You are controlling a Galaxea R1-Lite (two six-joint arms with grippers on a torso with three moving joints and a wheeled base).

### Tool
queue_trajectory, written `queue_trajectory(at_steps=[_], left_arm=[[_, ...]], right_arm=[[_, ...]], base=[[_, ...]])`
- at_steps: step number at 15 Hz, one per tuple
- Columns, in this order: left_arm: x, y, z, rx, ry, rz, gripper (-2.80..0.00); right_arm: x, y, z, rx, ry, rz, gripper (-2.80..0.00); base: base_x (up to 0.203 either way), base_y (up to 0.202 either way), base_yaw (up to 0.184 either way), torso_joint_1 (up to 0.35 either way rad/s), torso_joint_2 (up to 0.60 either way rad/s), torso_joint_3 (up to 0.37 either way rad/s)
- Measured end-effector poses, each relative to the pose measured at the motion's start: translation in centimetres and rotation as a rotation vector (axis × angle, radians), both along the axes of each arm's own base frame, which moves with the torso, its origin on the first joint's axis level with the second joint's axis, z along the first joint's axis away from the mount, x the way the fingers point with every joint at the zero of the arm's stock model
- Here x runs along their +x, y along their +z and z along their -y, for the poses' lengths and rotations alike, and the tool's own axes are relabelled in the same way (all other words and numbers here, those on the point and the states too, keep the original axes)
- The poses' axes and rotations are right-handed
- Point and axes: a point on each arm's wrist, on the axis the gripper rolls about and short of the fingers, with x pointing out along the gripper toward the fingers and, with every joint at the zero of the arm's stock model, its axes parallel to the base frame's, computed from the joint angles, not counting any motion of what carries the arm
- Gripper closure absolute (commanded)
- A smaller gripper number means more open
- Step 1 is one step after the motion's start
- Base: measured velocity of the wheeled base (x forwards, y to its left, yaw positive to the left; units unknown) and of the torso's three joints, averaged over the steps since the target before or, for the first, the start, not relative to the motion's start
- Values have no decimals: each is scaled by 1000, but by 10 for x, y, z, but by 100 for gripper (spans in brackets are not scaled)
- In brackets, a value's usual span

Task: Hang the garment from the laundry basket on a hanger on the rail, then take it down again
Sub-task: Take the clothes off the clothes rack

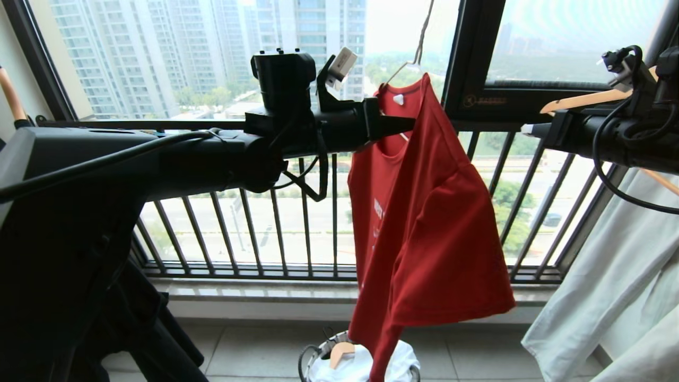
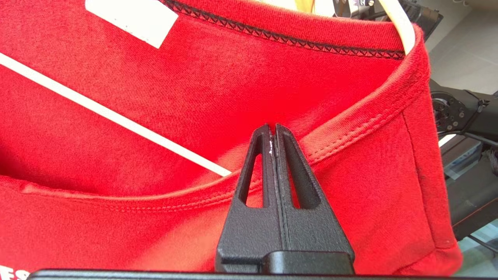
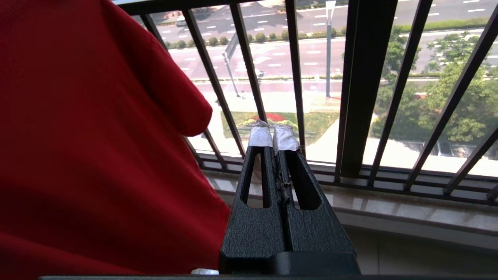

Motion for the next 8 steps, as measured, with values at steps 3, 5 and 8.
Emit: queue_trajectory(at_steps=[3, 5, 8], left_arm=[[-3, -12, -1, 30, -12, -34, 0], [-10, -16, -1, 49, -21, -23, 0], [-20, -16, 3, 60, -39, -12, 0]], right_arm=[[0, 0, 0, 0, 0, 1, 0], [0, 0, 0, 0, 0, 1, 0], [0, 0, 0, 0, 0, 2, 0]], base=[[0, 0, 0, 0, 0, 0], [0, 0, 0, 0, 0, 0], [0, 0, 0, 0, 0, 0]])
